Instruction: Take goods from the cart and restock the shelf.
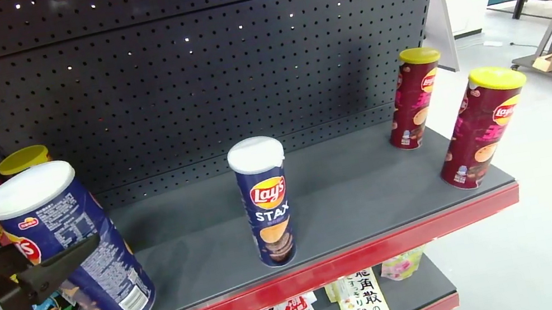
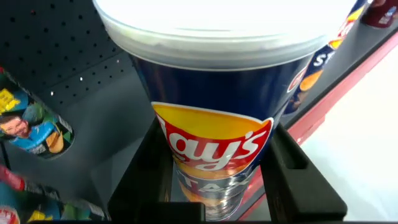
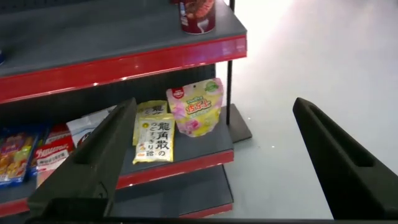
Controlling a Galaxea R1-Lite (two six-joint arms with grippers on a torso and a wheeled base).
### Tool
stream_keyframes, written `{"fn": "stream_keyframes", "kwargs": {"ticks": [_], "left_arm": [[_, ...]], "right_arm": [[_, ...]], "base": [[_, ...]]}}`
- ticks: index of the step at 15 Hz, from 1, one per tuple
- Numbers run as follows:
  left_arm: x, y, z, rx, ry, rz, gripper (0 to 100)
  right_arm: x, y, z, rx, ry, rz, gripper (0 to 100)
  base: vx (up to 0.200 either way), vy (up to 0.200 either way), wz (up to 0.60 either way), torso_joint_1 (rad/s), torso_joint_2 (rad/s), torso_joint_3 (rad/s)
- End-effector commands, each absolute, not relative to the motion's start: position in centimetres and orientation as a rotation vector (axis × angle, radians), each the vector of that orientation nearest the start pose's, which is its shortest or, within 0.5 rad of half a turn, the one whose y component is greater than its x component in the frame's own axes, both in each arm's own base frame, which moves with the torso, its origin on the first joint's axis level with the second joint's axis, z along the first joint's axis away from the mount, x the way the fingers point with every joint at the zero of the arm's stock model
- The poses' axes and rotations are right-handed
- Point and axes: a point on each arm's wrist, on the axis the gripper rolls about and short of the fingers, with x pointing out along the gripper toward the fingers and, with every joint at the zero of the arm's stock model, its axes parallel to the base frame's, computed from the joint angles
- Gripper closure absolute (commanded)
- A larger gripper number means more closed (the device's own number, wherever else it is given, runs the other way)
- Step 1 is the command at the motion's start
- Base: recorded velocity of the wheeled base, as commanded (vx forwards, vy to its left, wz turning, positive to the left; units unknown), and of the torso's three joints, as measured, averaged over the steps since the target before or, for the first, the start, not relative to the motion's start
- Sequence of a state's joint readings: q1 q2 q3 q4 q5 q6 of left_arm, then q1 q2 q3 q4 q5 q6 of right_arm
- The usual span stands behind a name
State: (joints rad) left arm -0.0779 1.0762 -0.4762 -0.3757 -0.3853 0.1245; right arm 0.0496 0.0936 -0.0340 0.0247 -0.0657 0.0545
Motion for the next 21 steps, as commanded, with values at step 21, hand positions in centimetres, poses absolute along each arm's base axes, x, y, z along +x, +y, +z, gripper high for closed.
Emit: {"fn": "stream_keyframes", "kwargs": {"ticks": [21], "left_arm": [[22.4, -5.9, 19.1, 0.107, 0.195, -0.592, 100]], "right_arm": [[-2.3, 0.1, 7.5, -0.003, 0.003, 0.055, 0]], "base": [[0.0, 0.0, 0.0, 0.0, 0.0, 0.0]]}}
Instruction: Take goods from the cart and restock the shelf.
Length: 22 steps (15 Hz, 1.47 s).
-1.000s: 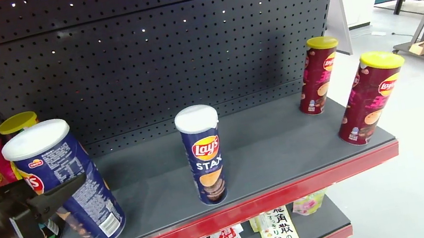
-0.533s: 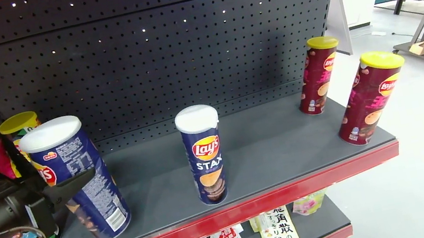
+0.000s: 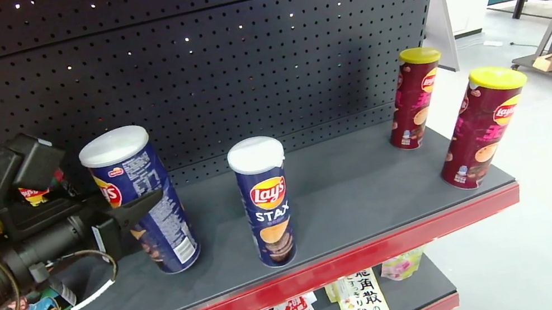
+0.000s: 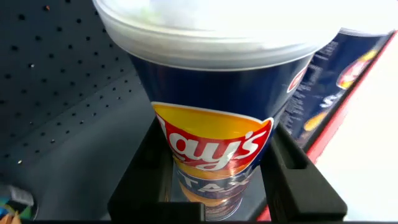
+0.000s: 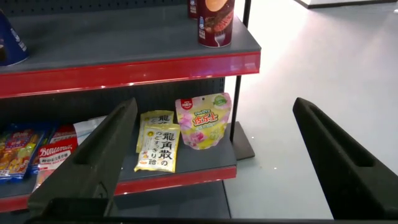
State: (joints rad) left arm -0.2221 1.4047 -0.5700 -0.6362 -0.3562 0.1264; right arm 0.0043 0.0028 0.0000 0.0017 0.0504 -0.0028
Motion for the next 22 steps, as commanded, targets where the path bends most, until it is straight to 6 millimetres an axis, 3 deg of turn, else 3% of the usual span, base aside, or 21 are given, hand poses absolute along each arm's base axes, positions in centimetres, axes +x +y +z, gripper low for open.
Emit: {"fn": "stream_keyframes", "kwargs": {"ticks": [1, 8, 11, 15, 17, 18, 22], "left_arm": [[22.4, -5.9, 19.1, 0.107, 0.195, -0.592, 100], [25.3, -6.9, 19.5, 0.093, 0.185, -0.604, 100], [28.0, -7.9, 19.4, 0.093, 0.173, -0.608, 100], [30.1, -9.1, 18.8, 0.095, 0.185, -0.627, 100], [30.4, -9.4, 18.8, 0.095, 0.18, -0.63, 100], [31.9, -10.9, 18.8, 0.081, 0.177, -0.623, 100], [34.1, -13.0, 17.9, 0.064, 0.173, -0.592, 100]], "right_arm": [[-2.3, 0.1, 7.5, -0.003, 0.003, 0.055, 0], [-2.3, 0.1, 7.5, -0.003, 0.003, 0.055, 0], [-2.3, 0.1, 7.5, -0.003, 0.003, 0.055, 0], [-2.3, 0.1, 7.5, -0.003, 0.003, 0.055, 0], [-2.3, 0.1, 7.5, -0.003, 0.003, 0.055, 0], [-2.3, 0.1, 7.5, -0.003, 0.003, 0.055, 0], [-2.3, 0.1, 7.5, -0.003, 0.003, 0.055, 0]], "base": [[0.0, 0.0, 0.0, 0.0, 0.0, 0.0], [0.0, 0.0, 0.0, 0.0, 0.0, 0.0], [0.0, 0.0, 0.0, 0.0, 0.0, 0.0], [0.0, 0.0, 0.0, 0.0, 0.0, 0.0], [0.0, 0.0, 0.0, 0.0, 0.0, 0.0], [0.0, 0.0, 0.0, 0.0, 0.0, 0.0], [0.0, 0.0, 0.0, 0.0, 0.0, 0.0]]}}
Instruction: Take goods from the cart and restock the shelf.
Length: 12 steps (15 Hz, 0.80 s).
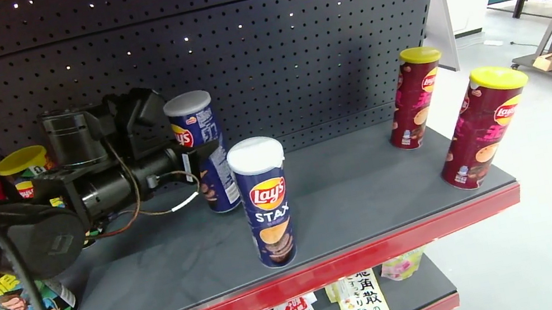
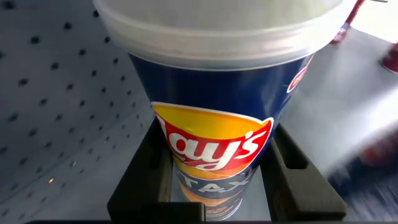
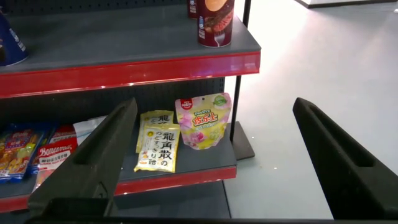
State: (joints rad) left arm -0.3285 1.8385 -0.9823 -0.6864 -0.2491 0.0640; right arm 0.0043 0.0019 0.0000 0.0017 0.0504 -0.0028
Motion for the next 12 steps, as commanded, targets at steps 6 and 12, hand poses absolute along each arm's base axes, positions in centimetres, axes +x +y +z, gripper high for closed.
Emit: {"fn": "stream_keyframes", "kwargs": {"ticks": [6, 12], "left_arm": [[36.4, -14.6, 17.1, 0.03, 0.17, -0.534, 100], [38.3, -16.0, 15.9, 0.013, 0.153, -0.511, 100]], "right_arm": [[-2.3, 0.1, 7.5, -0.003, 0.003, 0.055, 0], [-2.3, 0.1, 7.5, -0.003, 0.003, 0.055, 0]], "base": [[0.0, 0.0, 0.0, 0.0, 0.0, 0.0], [0.0, 0.0, 0.0, 0.0, 0.0, 0.0]]}}
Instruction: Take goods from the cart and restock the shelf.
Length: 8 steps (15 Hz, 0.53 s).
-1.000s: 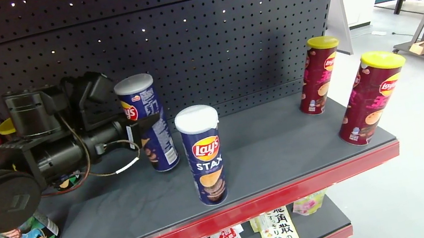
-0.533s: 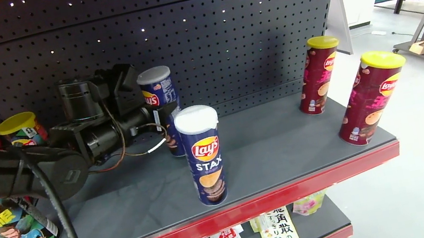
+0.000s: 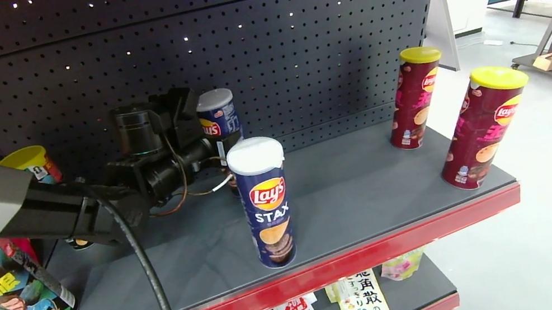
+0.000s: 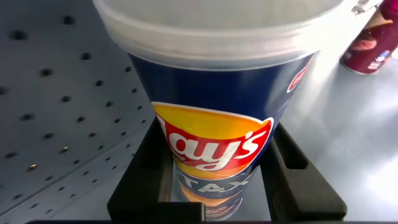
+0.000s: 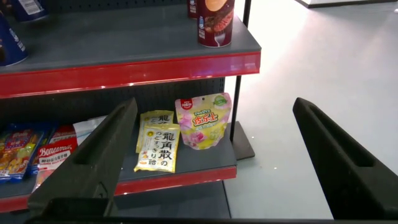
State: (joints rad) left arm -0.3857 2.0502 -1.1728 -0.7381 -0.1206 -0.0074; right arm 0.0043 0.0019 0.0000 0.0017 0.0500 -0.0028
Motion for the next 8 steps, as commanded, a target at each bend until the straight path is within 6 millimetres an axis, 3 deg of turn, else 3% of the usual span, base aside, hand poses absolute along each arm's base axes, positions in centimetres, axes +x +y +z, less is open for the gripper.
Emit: {"fn": "stream_keyframes", "kwargs": {"ticks": [1, 8], "left_arm": [[38.7, -16.3, 15.8, -0.001, 0.15, -0.493, 100], [39.8, -18.5, 15.6, 0.0, 0.118, -0.475, 100]], "right_arm": [[-2.3, 0.1, 7.5, -0.003, 0.003, 0.055, 0], [-2.3, 0.1, 7.5, -0.003, 0.003, 0.055, 0]], "base": [[0.0, 0.0, 0.0, 0.0, 0.0, 0.0], [0.0, 0.0, 0.0, 0.0, 0.0, 0.0]]}}
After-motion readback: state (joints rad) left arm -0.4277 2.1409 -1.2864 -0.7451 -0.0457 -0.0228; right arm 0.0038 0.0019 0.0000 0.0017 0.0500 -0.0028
